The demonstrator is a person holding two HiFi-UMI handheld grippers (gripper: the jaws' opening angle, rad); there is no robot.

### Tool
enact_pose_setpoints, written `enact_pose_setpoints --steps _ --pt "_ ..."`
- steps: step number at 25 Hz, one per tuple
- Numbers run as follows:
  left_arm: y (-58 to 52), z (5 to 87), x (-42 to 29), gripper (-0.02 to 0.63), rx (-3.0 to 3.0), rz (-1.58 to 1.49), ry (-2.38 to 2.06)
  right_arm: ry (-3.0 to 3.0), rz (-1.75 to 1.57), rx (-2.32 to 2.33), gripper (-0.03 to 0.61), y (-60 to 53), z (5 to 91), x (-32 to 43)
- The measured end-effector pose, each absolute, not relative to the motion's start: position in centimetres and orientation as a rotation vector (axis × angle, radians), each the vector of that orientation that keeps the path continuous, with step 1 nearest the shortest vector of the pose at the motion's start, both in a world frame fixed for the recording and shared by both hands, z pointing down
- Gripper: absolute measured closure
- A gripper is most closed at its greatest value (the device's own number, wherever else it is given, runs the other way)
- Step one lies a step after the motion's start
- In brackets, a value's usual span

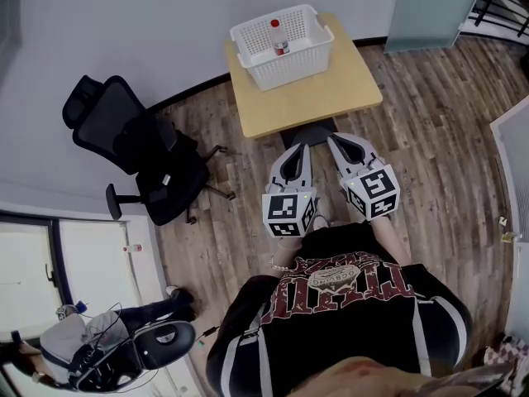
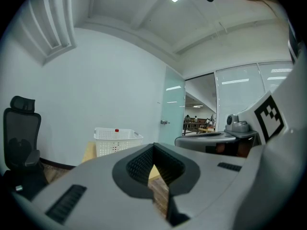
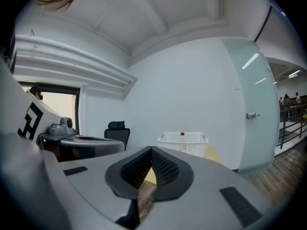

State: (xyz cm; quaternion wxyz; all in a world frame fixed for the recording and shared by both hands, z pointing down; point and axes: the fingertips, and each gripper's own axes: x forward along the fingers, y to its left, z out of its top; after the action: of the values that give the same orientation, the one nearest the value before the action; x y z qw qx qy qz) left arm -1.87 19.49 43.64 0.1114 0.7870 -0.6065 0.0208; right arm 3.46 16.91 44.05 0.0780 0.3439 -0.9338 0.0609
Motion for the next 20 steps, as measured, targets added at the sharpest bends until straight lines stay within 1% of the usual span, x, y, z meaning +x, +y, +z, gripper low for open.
enact_pose_setpoints --steps 11,20 --pt "18.7 44.0 -3.4 0.586 2.284 0.069 -1.806 -2.811 0.198 1.004 0.561 16.0 44.3 1.7" --pt "15.8 43.8 -4.4 0.586 2.266 0.076 -1.812 -2.802 0.198 0.971 0.561 12.8 44.2 0.7"
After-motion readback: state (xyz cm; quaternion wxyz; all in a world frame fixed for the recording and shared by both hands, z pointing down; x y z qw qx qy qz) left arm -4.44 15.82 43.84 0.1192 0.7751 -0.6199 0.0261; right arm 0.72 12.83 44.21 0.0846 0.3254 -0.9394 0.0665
